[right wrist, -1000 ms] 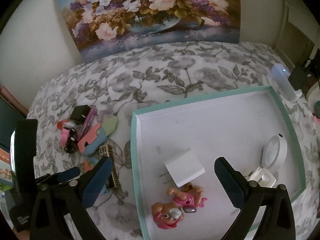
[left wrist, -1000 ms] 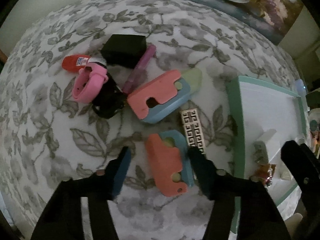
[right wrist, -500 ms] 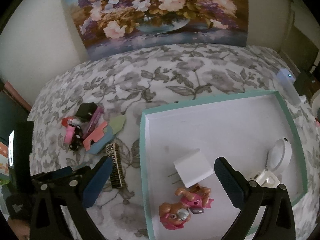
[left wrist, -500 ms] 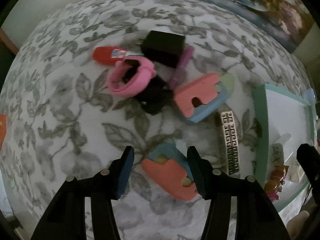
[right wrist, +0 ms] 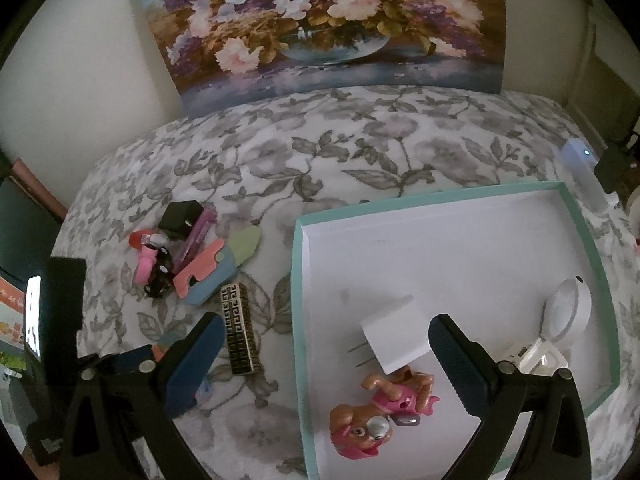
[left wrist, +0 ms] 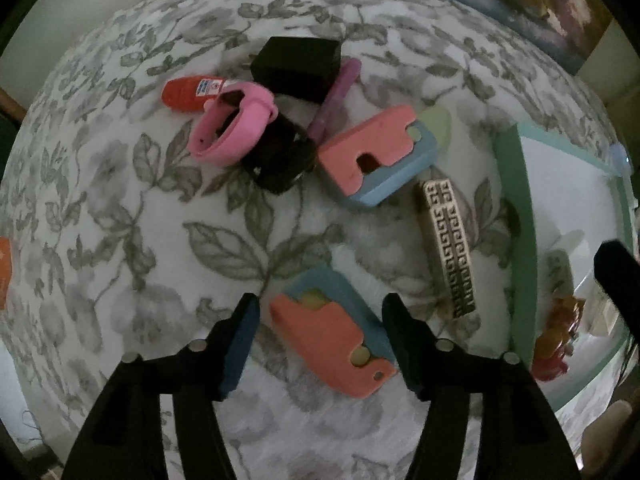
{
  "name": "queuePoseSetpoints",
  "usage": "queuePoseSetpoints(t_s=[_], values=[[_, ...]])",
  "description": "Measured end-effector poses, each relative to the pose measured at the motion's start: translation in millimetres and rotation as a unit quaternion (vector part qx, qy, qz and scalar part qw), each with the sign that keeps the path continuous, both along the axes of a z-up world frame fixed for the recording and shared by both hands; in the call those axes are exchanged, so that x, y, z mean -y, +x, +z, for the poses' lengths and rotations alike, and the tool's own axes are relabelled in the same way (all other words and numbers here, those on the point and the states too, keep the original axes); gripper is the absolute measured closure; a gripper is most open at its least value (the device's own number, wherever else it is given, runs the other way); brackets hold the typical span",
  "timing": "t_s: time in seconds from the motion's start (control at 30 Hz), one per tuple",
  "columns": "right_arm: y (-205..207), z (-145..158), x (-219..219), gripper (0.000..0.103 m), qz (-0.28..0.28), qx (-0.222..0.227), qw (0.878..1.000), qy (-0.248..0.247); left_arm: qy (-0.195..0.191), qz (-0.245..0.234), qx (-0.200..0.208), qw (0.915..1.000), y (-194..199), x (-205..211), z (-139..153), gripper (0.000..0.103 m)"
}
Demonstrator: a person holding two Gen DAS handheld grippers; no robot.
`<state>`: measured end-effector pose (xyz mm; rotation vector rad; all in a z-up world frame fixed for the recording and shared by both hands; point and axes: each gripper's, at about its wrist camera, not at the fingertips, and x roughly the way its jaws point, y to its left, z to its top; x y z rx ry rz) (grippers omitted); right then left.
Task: Organize rigid objects
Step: 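Grasp the pink-and-blue block with the left tool while the right tool grasps the black-and-gold patterned bar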
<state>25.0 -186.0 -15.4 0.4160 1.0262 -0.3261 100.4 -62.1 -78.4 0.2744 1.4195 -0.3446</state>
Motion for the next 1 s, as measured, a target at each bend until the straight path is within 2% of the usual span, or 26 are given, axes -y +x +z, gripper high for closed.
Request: queuePoseSetpoints(t_s=[0.13, 0.4, 0.47, 0.6, 0.77, 1.0], values=[[2.2, 1.1, -8.5, 0.000, 0.009, 0.003, 1.000, -0.012, -0.001, 0.004, -0.002, 1.0000, -5.6, -9.6, 0.3, 0.038], [11.4, -2.3, -28.6, 0.023, 0.042, 0.015, 0.999, -0.008, 0.019, -0.004, 0.008, 0.9998, -12.6, -42.6, 4.0, 0.038], [14.9, -4.5, -36.9, 0.027, 0.057, 0.013, 0.998, -0.007, 0.013, -0.004, 0.002, 0.9999, -10.9, -55.4, 1.4, 0.040], [21.0, -9.6, -52.0, 0.032, 0.086, 0.005, 0.996, -0.007, 0.004, -0.001, -0.004, 1.0000, -7.6, -65.3, -5.4, 0.057], [28.0, -24.4, -64.8, 0.048, 0.108, -0.014, 0.994, 0.005, 0.005, 0.012, 0.006, 0.9999, -0.2, -84.2, -6.6, 0.059], [37.2, -44.9, -72.8, 0.058, 0.118, -0.039, 0.992, 0.008, 0.011, 0.027, 0.015, 0.9995, 9.6, -103.7, -3.2, 0.059]])
